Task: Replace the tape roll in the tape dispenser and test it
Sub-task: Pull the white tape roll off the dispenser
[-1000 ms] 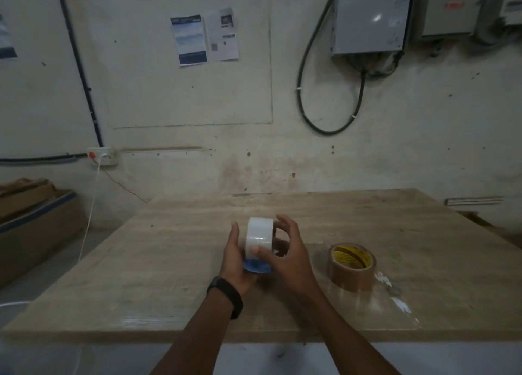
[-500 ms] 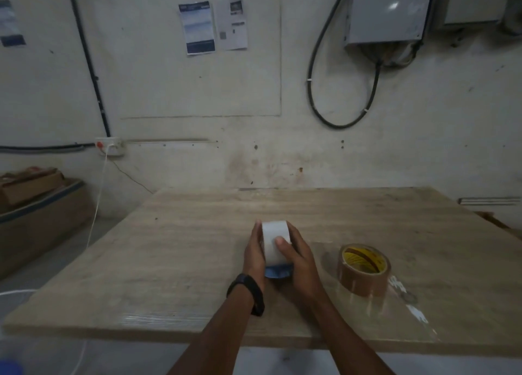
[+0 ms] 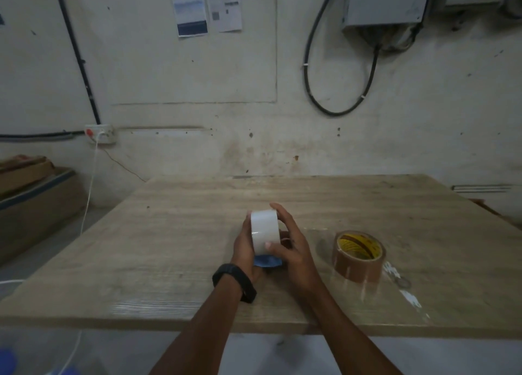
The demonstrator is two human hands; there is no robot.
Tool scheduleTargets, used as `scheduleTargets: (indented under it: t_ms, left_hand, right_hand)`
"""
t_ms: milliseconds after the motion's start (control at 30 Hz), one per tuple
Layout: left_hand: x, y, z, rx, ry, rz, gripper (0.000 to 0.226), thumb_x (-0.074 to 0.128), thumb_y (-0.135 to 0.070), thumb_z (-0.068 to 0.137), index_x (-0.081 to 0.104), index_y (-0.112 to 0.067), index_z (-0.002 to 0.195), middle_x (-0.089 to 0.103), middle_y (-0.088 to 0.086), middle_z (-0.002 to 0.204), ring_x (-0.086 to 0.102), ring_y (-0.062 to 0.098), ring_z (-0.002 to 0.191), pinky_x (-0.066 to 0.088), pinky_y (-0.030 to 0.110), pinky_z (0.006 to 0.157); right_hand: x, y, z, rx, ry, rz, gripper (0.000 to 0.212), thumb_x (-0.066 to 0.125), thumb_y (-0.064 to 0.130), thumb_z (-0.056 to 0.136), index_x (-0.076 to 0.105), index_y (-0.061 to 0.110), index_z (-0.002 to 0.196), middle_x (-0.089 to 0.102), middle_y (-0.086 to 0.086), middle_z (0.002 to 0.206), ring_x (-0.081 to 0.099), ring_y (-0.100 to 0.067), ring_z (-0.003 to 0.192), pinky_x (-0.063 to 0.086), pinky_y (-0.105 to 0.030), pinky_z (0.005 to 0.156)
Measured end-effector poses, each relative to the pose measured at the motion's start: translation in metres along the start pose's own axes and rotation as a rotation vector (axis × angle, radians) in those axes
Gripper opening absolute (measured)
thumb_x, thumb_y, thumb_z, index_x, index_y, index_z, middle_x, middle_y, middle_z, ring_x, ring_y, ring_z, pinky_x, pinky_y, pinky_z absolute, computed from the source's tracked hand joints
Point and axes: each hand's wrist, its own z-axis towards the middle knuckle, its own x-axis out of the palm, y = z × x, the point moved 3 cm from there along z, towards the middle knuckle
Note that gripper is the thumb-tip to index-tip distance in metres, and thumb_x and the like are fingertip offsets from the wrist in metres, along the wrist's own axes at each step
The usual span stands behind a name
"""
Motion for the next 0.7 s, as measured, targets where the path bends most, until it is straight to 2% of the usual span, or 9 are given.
scheduleTargets:
  t_ms: [100, 233, 300, 433, 567, 633, 700]
  left_hand:
    - [-0.001, 0.002, 0.003, 0.018, 0.029, -0.018, 0.060, 0.057, -0.061, 0.090, 0.077, -0.007, 0.106, 0.073, 0.021, 0.105, 0.070, 0.034, 0.090, 0.055, 0.045, 0.078]
    - [-0.004, 0.005, 0.008, 0.023, 0.063, -0.034, 0.054, 0.056, -0.058, 0.091, 0.083, -0.011, 0.088, 0.075, 0.019, 0.100, 0.070, 0.032, 0.088, 0.055, 0.046, 0.081]
    - [-0.004, 0.006, 0.009, 0.030, 0.088, -0.027, 0.055, 0.053, -0.057, 0.093, 0.083, -0.012, 0.087, 0.075, 0.018, 0.097, 0.071, 0.032, 0.087, 0.055, 0.047, 0.083]
    - [-0.002, 0.007, 0.008, 0.000, 0.120, -0.042, 0.058, 0.050, -0.057, 0.094, 0.083, -0.010, 0.087, 0.075, 0.019, 0.098, 0.071, 0.033, 0.088, 0.056, 0.046, 0.082]
    - [-0.004, 0.006, 0.006, 0.014, 0.108, -0.059, 0.057, 0.055, -0.060, 0.091, 0.079, -0.009, 0.102, 0.072, 0.022, 0.111, 0.068, 0.037, 0.097, 0.055, 0.051, 0.088]
    - [0.000, 0.004, 0.002, 0.015, 0.112, -0.054, 0.059, 0.054, -0.060, 0.090, 0.074, -0.009, 0.111, 0.072, 0.022, 0.109, 0.069, 0.036, 0.094, 0.057, 0.049, 0.082]
    - [0.004, 0.001, -0.001, 0.014, 0.113, -0.049, 0.063, 0.053, -0.062, 0.090, 0.070, -0.009, 0.119, 0.070, 0.021, 0.108, 0.068, 0.036, 0.091, 0.059, 0.047, 0.076]
  right_hand:
    - [0.000, 0.004, -0.001, 0.008, -0.047, 0.011, 0.071, 0.074, 0.028, 0.080, 0.048, 0.045, 0.144, 0.060, 0.005, 0.138, 0.064, -0.012, 0.116, 0.060, -0.032, 0.089]
    - [0.000, 0.006, 0.000, 0.004, -0.126, -0.035, 0.061, 0.074, 0.033, 0.086, 0.052, 0.039, 0.142, 0.065, 0.008, 0.130, 0.065, 0.000, 0.109, 0.058, -0.019, 0.083]
    - [0.000, 0.006, 0.000, 0.003, -0.147, -0.049, 0.056, 0.074, 0.031, 0.089, 0.054, 0.041, 0.140, 0.065, 0.010, 0.125, 0.065, 0.001, 0.105, 0.058, -0.020, 0.080]
    - [-0.001, 0.007, 0.000, 0.013, -0.160, -0.065, 0.053, 0.075, 0.036, 0.087, 0.055, 0.047, 0.135, 0.066, 0.014, 0.121, 0.066, -0.002, 0.103, 0.061, -0.029, 0.084]
    - [0.000, 0.006, 0.000, 0.021, -0.176, -0.068, 0.051, 0.075, 0.038, 0.087, 0.055, 0.048, 0.134, 0.065, 0.015, 0.120, 0.066, -0.004, 0.103, 0.060, -0.025, 0.080]
    - [-0.001, 0.007, 0.000, 0.022, -0.197, -0.061, 0.047, 0.073, 0.034, 0.089, 0.055, 0.047, 0.131, 0.065, 0.016, 0.117, 0.065, 0.001, 0.100, 0.059, -0.021, 0.077]
    - [-0.003, 0.008, 0.002, 0.034, -0.221, -0.054, 0.044, 0.073, 0.035, 0.090, 0.057, 0.045, 0.129, 0.066, 0.016, 0.115, 0.067, -0.002, 0.100, 0.060, -0.023, 0.078]
